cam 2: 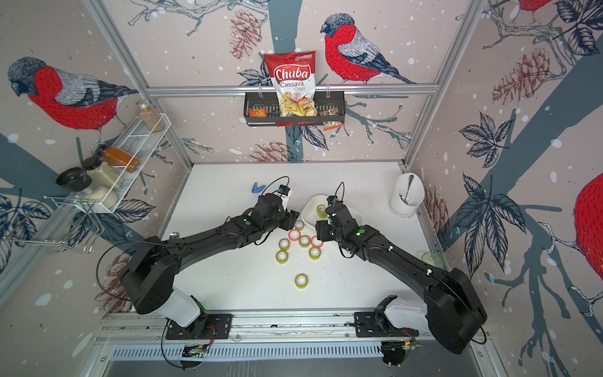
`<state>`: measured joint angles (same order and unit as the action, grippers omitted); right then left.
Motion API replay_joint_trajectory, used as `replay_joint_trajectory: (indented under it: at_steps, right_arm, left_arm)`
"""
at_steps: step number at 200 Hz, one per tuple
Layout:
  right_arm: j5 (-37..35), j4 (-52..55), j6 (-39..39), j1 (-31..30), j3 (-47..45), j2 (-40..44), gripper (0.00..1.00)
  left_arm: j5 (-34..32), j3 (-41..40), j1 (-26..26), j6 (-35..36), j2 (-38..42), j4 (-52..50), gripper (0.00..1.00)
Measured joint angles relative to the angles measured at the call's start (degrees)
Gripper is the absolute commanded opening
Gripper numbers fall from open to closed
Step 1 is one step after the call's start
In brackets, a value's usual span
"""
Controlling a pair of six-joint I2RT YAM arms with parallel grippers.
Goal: Put the transparent tape into the storage box
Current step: Pick up the tape from the center of the board.
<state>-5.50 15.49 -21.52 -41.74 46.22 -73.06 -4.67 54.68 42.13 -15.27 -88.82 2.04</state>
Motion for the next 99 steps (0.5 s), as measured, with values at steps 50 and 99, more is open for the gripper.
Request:
replay_joint_trajectory:
  at_steps: [50,99]
  right_arm:
    - [0.0,3.3,0.6,-6.7,3.0,-7.7,0.73]
    - [0.0,4.6,0.1,-8.2,7.8,-17.5,0.70]
  left_arm:
    - [-2.8,-10.1,-2.7,-2.1,6.8,0.6,0.63]
    - [-2.6,-15.8,-5.6,-3.2,9.3,2.2,0.63]
